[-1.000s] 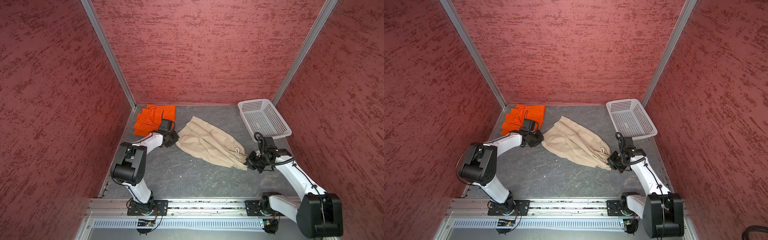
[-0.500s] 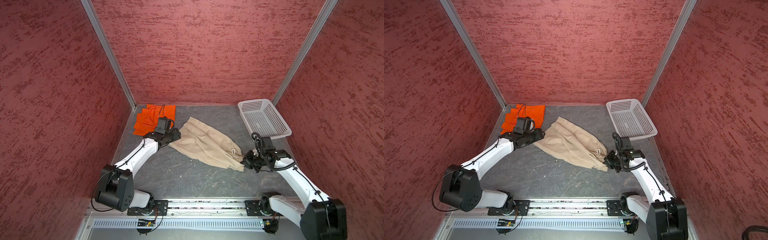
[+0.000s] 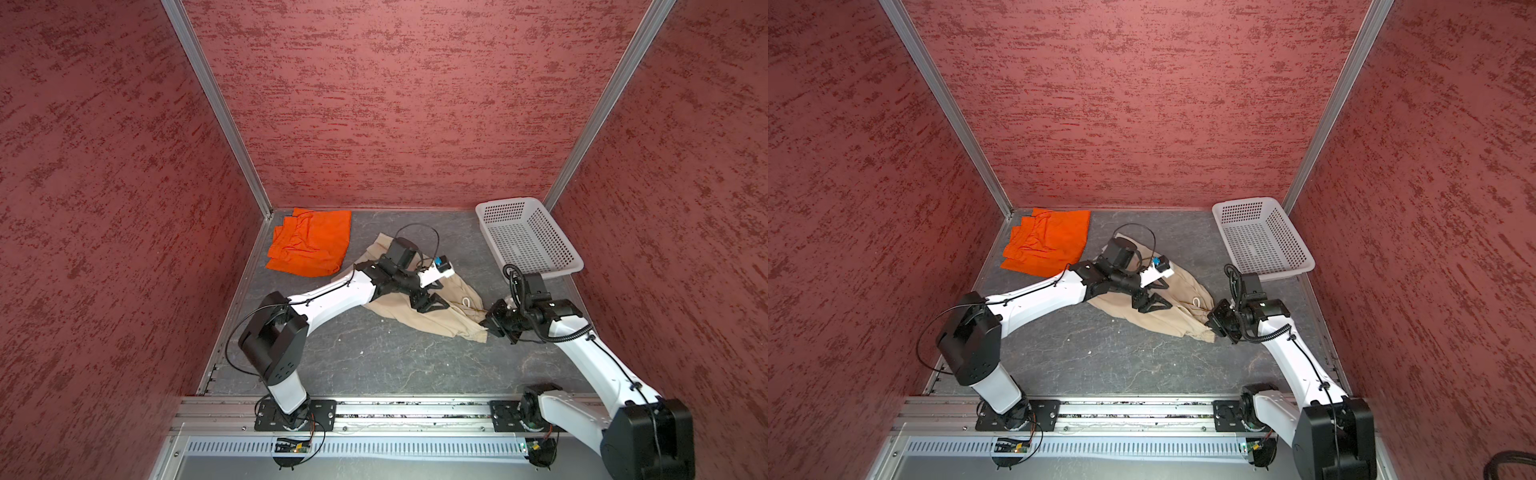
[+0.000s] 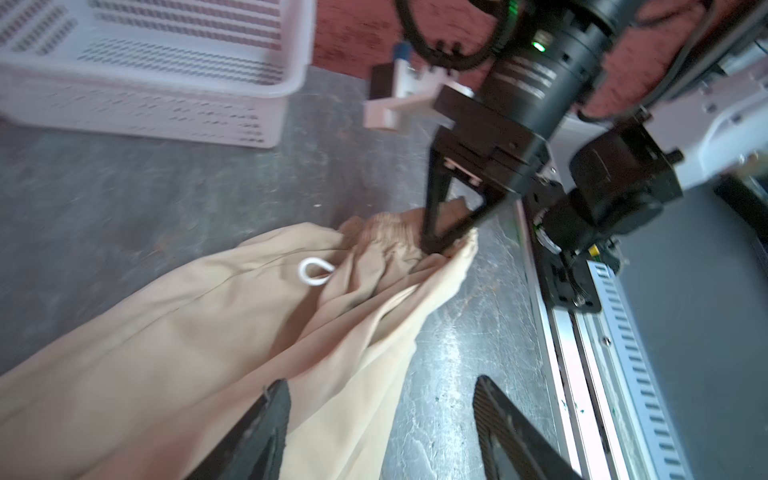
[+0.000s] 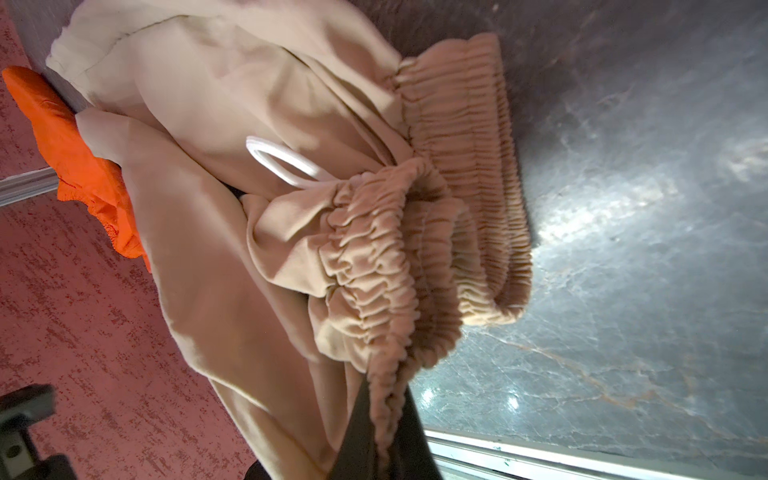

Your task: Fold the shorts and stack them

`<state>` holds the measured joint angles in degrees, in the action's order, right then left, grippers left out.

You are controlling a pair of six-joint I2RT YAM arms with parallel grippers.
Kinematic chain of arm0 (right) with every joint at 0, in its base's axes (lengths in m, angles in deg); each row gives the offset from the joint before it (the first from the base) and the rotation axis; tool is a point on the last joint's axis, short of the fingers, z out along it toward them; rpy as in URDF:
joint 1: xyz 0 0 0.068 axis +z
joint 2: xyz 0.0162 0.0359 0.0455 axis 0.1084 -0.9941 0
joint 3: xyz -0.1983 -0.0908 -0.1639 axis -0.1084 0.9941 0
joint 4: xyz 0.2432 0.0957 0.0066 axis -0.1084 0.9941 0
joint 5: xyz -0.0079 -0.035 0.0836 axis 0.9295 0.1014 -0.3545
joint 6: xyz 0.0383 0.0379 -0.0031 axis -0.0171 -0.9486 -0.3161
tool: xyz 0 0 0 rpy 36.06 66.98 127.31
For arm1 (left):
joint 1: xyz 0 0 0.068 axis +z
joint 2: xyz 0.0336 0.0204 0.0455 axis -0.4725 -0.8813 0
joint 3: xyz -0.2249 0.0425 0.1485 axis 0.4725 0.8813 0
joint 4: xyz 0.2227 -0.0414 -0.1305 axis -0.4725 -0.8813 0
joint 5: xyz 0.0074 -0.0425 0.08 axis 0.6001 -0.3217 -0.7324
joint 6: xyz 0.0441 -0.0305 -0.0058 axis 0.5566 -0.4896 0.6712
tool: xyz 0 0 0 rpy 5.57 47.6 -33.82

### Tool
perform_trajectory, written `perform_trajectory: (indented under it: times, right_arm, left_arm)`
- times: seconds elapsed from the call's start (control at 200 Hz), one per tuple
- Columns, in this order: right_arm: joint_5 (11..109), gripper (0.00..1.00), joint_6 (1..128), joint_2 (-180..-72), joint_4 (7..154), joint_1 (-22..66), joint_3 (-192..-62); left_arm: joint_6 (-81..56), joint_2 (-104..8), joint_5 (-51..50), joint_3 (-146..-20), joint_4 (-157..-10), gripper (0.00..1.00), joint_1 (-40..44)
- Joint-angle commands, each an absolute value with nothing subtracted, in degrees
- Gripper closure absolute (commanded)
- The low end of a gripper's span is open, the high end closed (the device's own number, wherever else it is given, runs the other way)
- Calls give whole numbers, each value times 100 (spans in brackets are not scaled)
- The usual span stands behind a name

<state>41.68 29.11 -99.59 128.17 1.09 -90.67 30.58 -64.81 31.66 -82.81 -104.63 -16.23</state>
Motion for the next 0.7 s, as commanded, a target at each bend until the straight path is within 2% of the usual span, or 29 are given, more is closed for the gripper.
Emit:
perform_trajectory:
  times: [0.0, 0.23, 0.386, 0.451, 0.536, 0.571, 0.631, 0.696]
  right_arm:
    - [4058, 97, 2782, -9884, 12671, 142, -9261]
    - [4014, 97, 2761, -9886, 12640, 138, -9268]
    - [3983, 97, 2708, -9824, 12583, 142, -9287]
    - [3935, 97, 2685, -9806, 12533, 142, -9290]
    - [3853, 97, 2664, -9772, 12459, 141, -9289]
    - [3832, 95, 2693, -9752, 12460, 129, -9322]
    - [3842, 90, 2816, -9712, 12589, 38, -9447]
    - [3931, 79, 3017, -9641, 12833, -218, -9635]
  left_arm:
    - [4179, -6820, 3682, -8607, -10561, 29, -1894]
    - [4418, -7555, 3308, -9005, -10272, 29, -2310]
    - [4624, -7909, 3165, -9262, -10362, 42, -2501]
    - [4629, -8016, 2993, -9283, -10230, 54, -2568]
    - [4681, -8116, 2891, -9374, -10292, 82, -2603]
    - [4677, -8112, 2891, -9370, -10288, 90, -2598]
    - [4702, -8022, 2963, -9313, -10303, 99, -2579]
    - [4745, -7888, 3167, -9236, -10354, 100, -2538]
